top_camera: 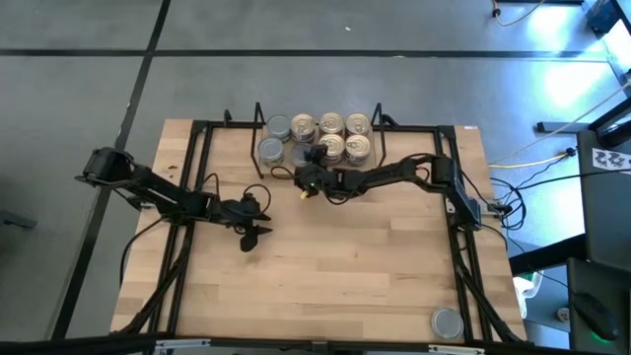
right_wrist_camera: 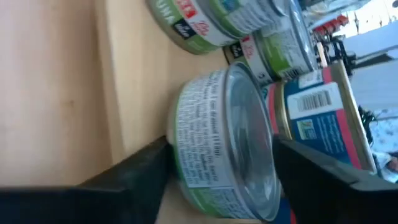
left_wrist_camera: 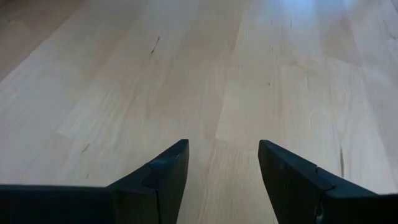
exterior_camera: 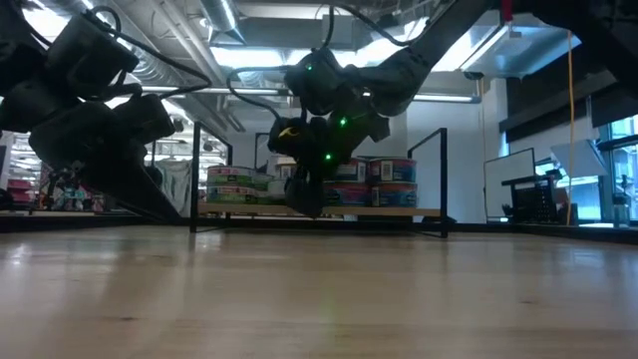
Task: Stack canned seafood by type on shelf
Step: Put the green and white tuna can on the shelf to the right of the other green and white tuna can, then stack the green and white tuna can on top of the green and white tuna can on the shelf
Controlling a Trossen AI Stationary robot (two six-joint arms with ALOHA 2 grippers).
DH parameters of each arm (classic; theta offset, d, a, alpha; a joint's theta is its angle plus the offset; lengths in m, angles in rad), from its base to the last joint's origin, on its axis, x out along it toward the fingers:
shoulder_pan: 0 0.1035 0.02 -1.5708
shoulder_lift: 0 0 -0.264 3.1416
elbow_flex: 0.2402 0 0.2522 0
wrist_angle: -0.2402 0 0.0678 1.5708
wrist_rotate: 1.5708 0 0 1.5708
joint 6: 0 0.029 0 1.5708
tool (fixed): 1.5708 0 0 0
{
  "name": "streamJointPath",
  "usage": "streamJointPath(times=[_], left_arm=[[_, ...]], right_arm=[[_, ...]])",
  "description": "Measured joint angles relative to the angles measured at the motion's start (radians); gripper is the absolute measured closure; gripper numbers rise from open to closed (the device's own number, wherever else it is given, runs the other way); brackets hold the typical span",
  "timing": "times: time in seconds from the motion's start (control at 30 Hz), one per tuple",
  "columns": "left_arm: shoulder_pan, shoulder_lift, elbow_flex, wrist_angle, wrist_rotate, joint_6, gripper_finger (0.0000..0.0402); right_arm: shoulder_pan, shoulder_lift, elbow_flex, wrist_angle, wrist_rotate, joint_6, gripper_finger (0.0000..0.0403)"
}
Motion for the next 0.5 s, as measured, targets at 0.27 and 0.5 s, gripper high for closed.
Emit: streamJointPath(times=[0.27,0.5], left_arm=[[0.0,0.0,0.0,0.0,0.0,0.001,0.021],[0.0,0.0,0.0,-0.001,0.0,0.0,0.021]], right_arm=[[0.028,-0.022,0.0,-0.016,-0.021,0.063,0.0067],[0.124,-0.131,-0.002,-0.198,-0.086,0.205,0.0064]])
